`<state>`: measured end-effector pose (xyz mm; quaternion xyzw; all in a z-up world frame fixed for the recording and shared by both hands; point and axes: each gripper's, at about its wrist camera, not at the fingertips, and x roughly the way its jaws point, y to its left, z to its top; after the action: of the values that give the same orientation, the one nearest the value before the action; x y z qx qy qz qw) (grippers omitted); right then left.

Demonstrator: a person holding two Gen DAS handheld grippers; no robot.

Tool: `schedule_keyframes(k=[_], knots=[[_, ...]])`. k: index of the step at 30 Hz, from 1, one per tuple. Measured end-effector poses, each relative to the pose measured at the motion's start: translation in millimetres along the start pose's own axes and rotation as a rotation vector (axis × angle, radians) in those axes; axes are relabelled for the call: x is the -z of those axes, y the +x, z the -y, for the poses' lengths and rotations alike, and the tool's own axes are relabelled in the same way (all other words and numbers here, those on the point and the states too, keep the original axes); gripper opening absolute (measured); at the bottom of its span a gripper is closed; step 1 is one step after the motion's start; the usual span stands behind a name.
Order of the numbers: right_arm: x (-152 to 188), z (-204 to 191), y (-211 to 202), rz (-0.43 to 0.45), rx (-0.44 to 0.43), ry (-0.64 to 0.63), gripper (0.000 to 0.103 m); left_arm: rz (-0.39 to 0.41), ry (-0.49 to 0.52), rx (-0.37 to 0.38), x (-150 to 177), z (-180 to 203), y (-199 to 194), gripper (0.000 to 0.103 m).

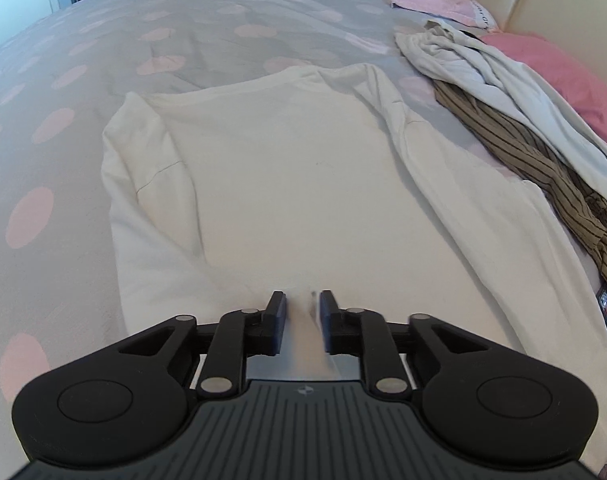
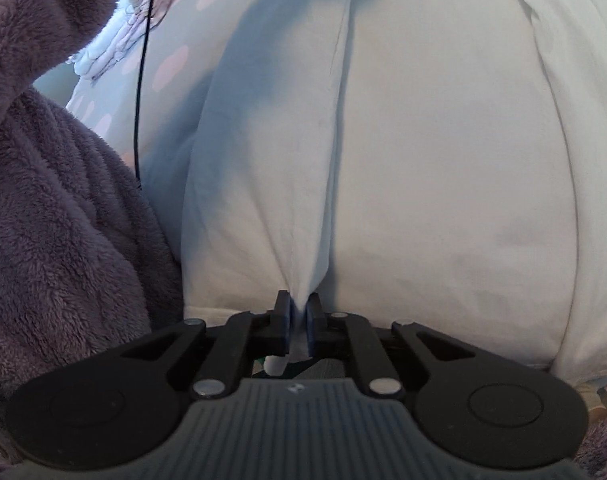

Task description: Fold clothes

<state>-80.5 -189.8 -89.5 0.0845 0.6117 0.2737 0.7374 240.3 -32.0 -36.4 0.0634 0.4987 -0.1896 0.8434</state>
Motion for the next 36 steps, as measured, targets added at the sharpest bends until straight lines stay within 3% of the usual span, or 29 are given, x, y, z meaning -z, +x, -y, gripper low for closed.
schedule_keyframes(k=[2,4,9,14,22,29,32,36], knots=[[0,0,-3,0.002,0.025,-0.009,0.018,0.021,0.008,0.005,1,0,-10,0.035],[3,-2,-8,0.005,0.072,-0.037,0.019,0.039,0.015,0.008,3,-1,-22,0.037],[-1,-10,-23,0.079,0.161,-0.115,0.019,0.047,0.045,0.025,12,-4,-45,0.031],[-8,-25,-34,0.202,0.121,-0.183,0.016,0.0,0.095,0.025,31,4,-44,0.026],[-15,-30,9,0.09,0.178,-0.231,0.016,-0.089,0.145,-0.032,63,8,-15,0.026],[-14,-13,-17,0.103,0.179,-0.177,0.022,-0.054,0.089,-0.001,60,6,-37,0.027],[-12,-2,-31,0.081,0.216,-0.176,0.031,-0.052,0.078,0.029,58,12,-45,0.029],[-3,21,-60,0.037,0.281,-0.2,0.031,-0.048,0.111,0.061,53,31,-48,0.03]])
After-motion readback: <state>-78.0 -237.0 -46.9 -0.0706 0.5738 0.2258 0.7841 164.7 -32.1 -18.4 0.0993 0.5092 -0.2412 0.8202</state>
